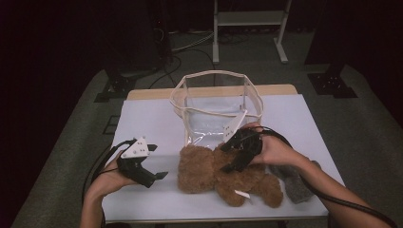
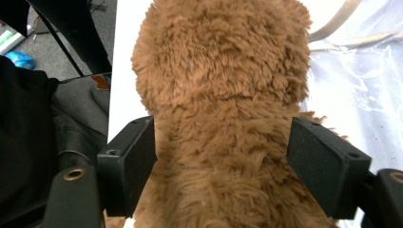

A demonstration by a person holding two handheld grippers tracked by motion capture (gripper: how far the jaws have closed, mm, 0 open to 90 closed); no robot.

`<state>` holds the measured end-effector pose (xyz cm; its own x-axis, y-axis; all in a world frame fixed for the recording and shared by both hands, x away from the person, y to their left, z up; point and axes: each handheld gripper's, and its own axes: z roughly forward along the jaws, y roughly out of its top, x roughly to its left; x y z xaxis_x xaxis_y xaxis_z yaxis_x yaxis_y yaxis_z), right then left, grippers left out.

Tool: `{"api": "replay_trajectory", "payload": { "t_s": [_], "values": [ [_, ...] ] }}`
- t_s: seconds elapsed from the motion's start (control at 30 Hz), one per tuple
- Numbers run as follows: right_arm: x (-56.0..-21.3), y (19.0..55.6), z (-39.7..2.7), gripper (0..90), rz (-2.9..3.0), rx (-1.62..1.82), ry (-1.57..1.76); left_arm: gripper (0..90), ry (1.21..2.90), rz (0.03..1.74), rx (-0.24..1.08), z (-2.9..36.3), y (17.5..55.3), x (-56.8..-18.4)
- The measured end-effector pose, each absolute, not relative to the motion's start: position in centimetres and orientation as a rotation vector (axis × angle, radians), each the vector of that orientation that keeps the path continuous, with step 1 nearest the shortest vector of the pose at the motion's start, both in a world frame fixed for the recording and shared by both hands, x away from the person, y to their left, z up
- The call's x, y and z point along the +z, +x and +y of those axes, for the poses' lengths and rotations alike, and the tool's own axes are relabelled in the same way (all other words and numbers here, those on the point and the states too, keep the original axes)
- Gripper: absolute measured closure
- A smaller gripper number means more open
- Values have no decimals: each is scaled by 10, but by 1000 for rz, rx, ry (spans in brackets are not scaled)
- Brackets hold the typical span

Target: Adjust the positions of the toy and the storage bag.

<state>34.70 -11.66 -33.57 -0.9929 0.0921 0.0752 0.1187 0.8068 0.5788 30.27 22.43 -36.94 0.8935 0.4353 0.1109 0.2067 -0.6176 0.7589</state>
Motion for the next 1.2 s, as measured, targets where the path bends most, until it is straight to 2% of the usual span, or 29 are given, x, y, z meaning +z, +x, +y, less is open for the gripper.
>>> {"api": "replay_trajectory", "payload": {
  "t_s": [0.5,1.2],
  "values": [
    [-362,345,-120,171,-2949,-926,-184,29,2251,467,363,226,303,-370],
    [-378,341,-118,117,-2993,-894,-224,29,2260,463,358,227,303,-370]
  ]
}}
